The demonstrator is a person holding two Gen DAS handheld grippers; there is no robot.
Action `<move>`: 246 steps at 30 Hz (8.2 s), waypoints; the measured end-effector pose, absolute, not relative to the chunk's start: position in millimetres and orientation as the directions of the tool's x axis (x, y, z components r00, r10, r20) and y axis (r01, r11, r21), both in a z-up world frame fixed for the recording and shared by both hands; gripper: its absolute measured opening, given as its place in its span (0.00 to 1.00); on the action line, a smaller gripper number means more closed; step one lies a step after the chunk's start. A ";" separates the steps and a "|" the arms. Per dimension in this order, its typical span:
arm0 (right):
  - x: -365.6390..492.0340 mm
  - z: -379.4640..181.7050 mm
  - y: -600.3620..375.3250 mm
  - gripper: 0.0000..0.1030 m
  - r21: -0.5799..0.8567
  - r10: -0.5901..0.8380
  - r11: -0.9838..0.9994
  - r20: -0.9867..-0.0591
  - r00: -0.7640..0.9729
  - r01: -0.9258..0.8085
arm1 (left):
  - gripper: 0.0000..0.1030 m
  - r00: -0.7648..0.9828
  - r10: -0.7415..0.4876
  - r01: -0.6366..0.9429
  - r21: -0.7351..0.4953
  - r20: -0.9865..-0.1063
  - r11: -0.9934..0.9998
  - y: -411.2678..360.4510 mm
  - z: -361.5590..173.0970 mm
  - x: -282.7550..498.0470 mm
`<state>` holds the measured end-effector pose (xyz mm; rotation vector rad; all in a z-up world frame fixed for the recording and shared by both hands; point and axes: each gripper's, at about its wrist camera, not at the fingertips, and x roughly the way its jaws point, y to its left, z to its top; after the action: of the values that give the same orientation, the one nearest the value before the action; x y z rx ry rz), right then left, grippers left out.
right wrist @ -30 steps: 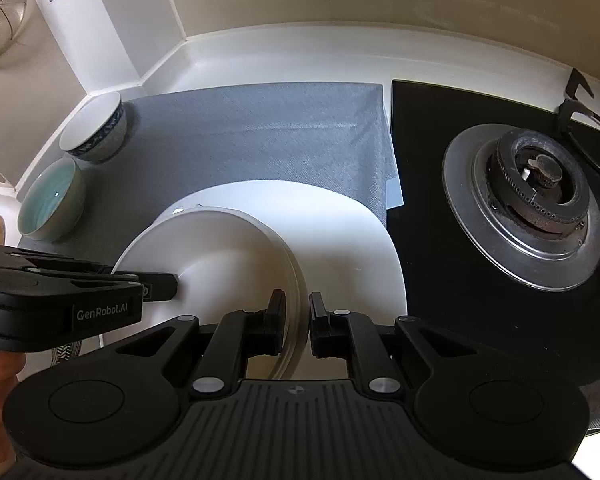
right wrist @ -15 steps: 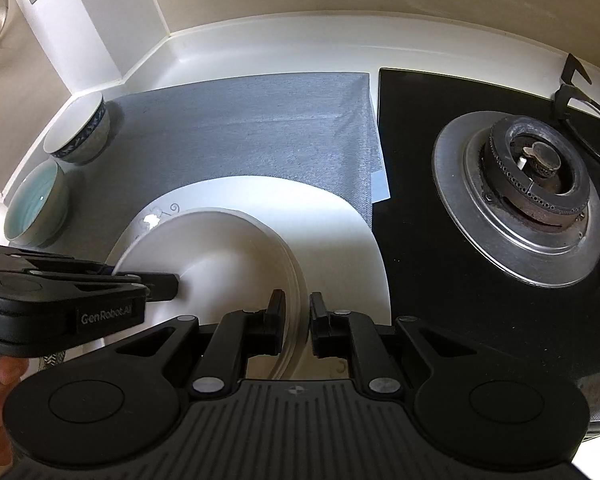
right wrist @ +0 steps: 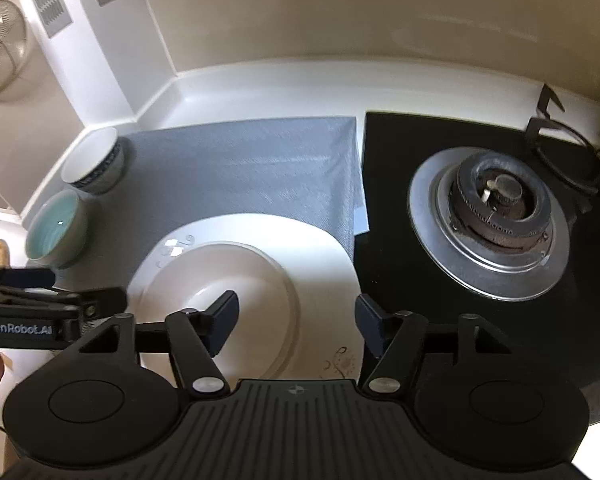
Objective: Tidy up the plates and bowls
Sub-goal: 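Lower the white bowl onto the plates and open both tools, then move both tools to the rim of the blue-swirl bowl, then close both tools on the blue-swirl bowl rim and lift it, then carry the blue-swirl bowl with both tools over the plate stack, then lower the blue-swirl bowl into the white bowl and open both tools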
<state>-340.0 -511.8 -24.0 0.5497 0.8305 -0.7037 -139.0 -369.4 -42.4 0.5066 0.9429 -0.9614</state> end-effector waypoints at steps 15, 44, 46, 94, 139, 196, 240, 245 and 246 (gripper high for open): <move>-329.7 -19.1 -484.8 0.68 0.179 -0.318 0.650 -0.819 0.478 0.738 | 1.00 0.289 -0.424 0.785 -0.041 -0.858 0.618 -289.9 -28.3 -118.5; -192.2 22.0 -401.1 0.71 0.225 -0.150 0.865 -0.737 0.659 0.449 | 1.00 0.472 -0.368 0.553 -0.056 -0.801 0.831 -185.5 14.3 -36.1; -187.9 21.5 -395.7 0.71 0.233 -0.146 0.861 -0.737 0.659 0.452 | 1.00 0.471 -0.364 0.550 -0.054 -0.804 0.833 -180.4 13.5 -31.8; -301.9 -13.4 -518.7 0.72 0.180 -0.301 0.596 -0.854 0.425 0.783 | 1.00 0.124 -0.480 0.830 -0.175 -0.868 0.530 -372.2 -37.9 -61.8; 2.6 -96.6 -492.5 0.30 0.275 0.087 0.901 -0.873 0.480 0.336 | 0.70 0.333 -0.187 0.424 -0.030 -0.924 0.905 -330.5 -110.4 115.6; -295.0 28.3 -489.6 0.10 0.101 -0.377 0.630 -0.827 0.417 0.770 | 0.15 0.010 -0.562 0.909 -0.227 -0.827 0.351 -406.6 -8.7 -137.4; -320.2 -18.7 -545.2 0.12 0.247 -0.255 0.559 -0.857 0.448 0.791 | 0.93 0.065 -0.492 0.853 -0.207 -0.868 0.479 -375.2 -19.9 -108.5; -320.1 -5.0 -541.3 0.30 0.269 -0.251 0.554 -0.848 0.466 0.788 | 0.93 0.080 -0.507 0.851 -0.206 -0.858 0.483 -371.1 -15.2 -101.9; -317.9 0.2 -539.5 0.36 0.269 -0.256 0.566 -0.841 0.476 0.779 | 0.93 0.092 -0.514 0.848 -0.204 -0.853 0.490 -369.8 -13.1 -98.3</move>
<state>-317.9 -539.5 0.2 0.7146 0.8474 -0.7026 -98.3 -369.8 -13.1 0.3854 1.0593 -1.0482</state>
